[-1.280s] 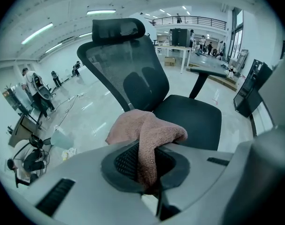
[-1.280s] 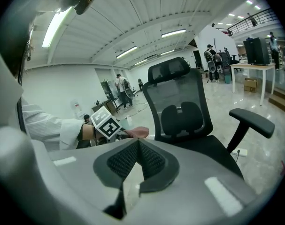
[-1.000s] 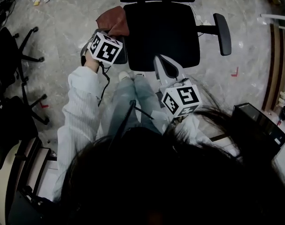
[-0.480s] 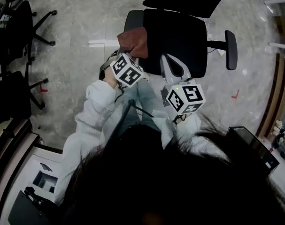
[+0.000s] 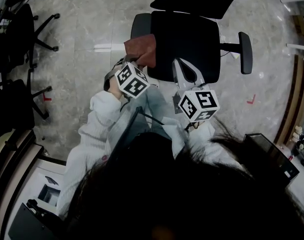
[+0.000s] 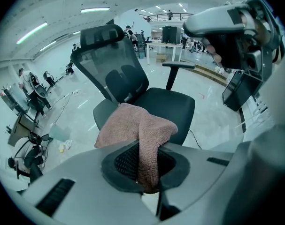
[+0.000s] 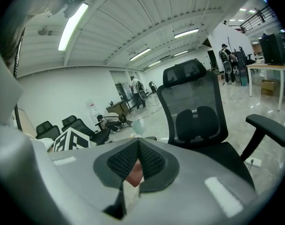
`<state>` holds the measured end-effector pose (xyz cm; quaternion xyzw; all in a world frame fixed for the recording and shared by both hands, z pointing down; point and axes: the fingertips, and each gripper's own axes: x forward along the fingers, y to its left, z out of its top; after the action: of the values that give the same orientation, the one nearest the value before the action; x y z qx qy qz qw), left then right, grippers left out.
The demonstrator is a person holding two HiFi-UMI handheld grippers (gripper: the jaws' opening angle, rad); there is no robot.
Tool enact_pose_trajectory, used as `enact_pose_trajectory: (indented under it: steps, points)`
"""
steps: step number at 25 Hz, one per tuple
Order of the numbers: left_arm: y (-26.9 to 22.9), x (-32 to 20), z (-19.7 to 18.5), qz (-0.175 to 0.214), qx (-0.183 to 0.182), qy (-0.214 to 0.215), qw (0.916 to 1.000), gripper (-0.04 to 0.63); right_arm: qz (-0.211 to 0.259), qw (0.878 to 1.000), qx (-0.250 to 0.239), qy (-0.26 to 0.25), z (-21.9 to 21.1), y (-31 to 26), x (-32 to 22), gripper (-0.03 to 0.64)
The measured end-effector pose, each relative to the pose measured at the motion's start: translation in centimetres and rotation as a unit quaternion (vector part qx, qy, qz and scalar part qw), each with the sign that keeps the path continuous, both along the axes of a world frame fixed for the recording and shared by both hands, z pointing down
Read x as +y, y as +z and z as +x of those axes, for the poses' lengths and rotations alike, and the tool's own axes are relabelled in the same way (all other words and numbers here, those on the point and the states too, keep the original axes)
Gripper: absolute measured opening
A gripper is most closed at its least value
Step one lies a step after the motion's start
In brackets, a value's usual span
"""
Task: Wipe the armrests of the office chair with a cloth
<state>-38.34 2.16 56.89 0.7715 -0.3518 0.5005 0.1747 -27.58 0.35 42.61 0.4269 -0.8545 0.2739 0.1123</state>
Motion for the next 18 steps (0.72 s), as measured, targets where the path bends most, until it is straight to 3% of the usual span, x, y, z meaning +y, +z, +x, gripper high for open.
enact_pose_trajectory:
  steps: [13, 18]
  points:
    - [2.8, -15.2, -1.2, 0.013, 0.023, -0.053, 0.9983, 0.025, -0.044, 0.998, 0.023, 0.049, 3.7, 3.9, -3.2, 0.001]
    - [3.3, -18.0, -1.2, 0.013, 0.014, -0.076, 0.9970, 0.025, -0.050, 0.997, 0.022, 0.056, 5.0, 4.4, -3.7, 0.000]
